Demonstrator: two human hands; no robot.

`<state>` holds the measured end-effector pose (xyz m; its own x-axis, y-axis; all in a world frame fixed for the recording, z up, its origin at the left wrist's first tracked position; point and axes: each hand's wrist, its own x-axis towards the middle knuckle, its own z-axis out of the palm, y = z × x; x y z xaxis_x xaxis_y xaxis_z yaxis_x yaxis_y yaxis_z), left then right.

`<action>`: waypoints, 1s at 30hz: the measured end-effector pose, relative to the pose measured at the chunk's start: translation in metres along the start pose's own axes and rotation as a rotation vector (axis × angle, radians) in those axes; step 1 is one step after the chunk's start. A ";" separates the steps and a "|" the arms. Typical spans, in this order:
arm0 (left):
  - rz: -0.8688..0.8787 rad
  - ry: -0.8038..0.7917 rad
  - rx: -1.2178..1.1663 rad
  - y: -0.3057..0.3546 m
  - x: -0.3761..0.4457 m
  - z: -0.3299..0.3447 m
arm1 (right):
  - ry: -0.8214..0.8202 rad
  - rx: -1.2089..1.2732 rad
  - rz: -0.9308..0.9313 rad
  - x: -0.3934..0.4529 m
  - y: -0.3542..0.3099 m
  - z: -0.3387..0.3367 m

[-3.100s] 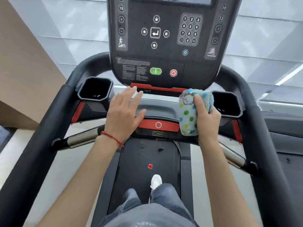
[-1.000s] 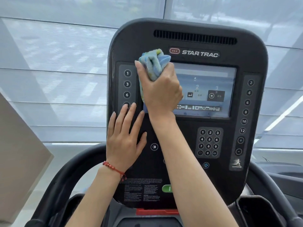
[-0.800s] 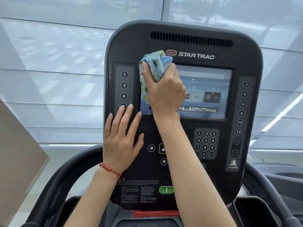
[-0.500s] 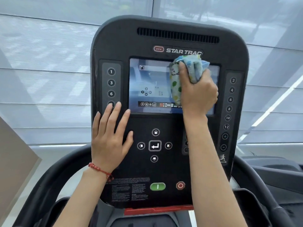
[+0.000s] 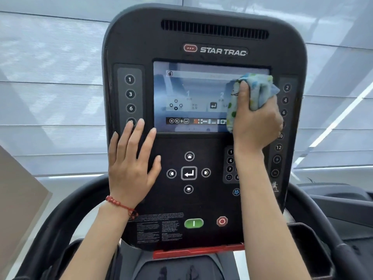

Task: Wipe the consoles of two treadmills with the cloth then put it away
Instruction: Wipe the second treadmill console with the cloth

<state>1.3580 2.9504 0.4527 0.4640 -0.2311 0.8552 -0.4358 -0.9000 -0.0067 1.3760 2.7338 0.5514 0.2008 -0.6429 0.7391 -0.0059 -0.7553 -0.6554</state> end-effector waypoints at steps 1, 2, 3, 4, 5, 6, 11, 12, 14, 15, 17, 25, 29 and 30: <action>0.001 -0.002 -0.004 0.000 0.000 -0.001 | -0.007 -0.009 -0.024 -0.008 -0.006 0.002; 0.002 -0.007 -0.006 -0.001 0.000 -0.002 | -0.012 -0.010 -0.052 -0.016 -0.013 0.005; 0.004 -0.014 -0.007 -0.001 -0.001 -0.003 | -0.022 -0.002 -0.084 -0.025 -0.021 0.008; 0.006 -0.021 -0.008 -0.002 -0.001 -0.004 | -0.033 0.007 -0.117 -0.033 -0.030 0.011; 0.009 -0.027 -0.008 -0.002 -0.001 -0.005 | -0.048 0.012 -0.147 -0.042 -0.040 0.014; 0.012 -0.033 -0.010 -0.002 -0.001 -0.006 | -0.066 0.017 -0.173 -0.050 -0.049 0.017; 0.015 -0.050 -0.045 -0.002 -0.004 -0.008 | -0.147 0.082 -0.261 -0.081 -0.084 0.030; 0.015 -0.052 -0.047 -0.001 -0.005 -0.008 | -0.147 0.087 -0.279 -0.082 -0.085 0.031; 0.016 -0.060 -0.047 -0.001 -0.006 -0.009 | -0.140 0.077 -0.327 -0.078 -0.080 0.031; 0.019 -0.065 -0.046 -0.002 -0.006 -0.009 | -0.137 0.069 -0.354 -0.074 -0.077 0.031; 0.028 -0.078 -0.039 -0.003 -0.007 -0.012 | -0.138 0.060 -0.405 -0.067 -0.069 0.030; 0.026 -0.090 -0.023 -0.003 -0.008 -0.013 | -0.014 0.046 -0.392 -0.024 -0.016 0.017; 0.026 -0.090 -0.021 -0.002 -0.008 -0.013 | 0.010 0.021 -0.274 0.003 0.024 0.005; 0.026 -0.092 -0.017 -0.002 -0.008 -0.013 | 0.012 0.019 -0.232 0.010 0.033 0.001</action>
<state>1.3450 2.9587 0.4524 0.5207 -0.2884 0.8036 -0.4617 -0.8869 -0.0192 1.3787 2.7027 0.5373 0.1829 -0.4537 0.8722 0.0572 -0.8807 -0.4702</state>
